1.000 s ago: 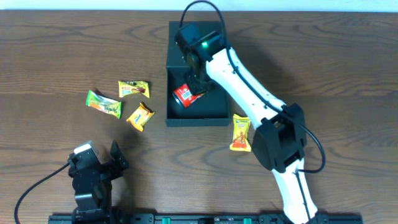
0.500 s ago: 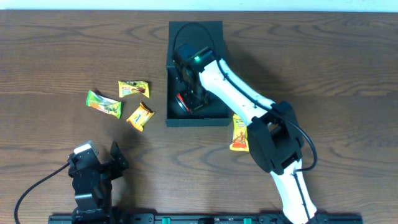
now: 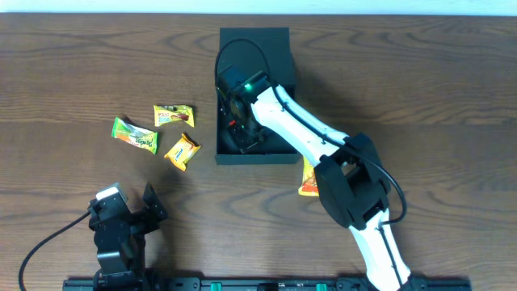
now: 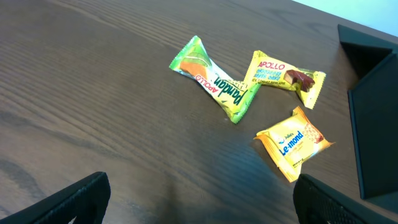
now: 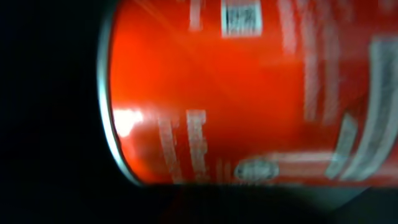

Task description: Pack container

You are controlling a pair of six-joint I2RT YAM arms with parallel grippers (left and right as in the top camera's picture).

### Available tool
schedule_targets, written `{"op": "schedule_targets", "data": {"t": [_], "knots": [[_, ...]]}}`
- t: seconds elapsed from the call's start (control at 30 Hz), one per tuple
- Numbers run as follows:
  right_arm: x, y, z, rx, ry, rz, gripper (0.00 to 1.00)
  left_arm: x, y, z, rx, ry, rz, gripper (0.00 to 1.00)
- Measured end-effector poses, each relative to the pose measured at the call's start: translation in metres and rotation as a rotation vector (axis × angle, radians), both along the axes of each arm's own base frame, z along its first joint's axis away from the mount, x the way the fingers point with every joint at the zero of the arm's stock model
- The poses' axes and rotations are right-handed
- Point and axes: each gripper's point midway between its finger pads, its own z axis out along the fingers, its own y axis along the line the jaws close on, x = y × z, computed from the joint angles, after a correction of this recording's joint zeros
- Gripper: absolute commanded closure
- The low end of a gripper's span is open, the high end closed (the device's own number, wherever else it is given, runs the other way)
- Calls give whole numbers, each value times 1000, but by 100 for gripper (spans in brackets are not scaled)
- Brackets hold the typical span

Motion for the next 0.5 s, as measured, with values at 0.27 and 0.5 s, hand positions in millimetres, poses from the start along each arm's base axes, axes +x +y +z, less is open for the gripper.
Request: {"op": "schedule_targets", "data": {"t": [0.27,0.5], "knots": [[41,26,61,109,-190,3,98,0,0,0,0,0,0,5],[71,26,90,146,-328,-26,99,0,0,0,0,0,0,5]]}}
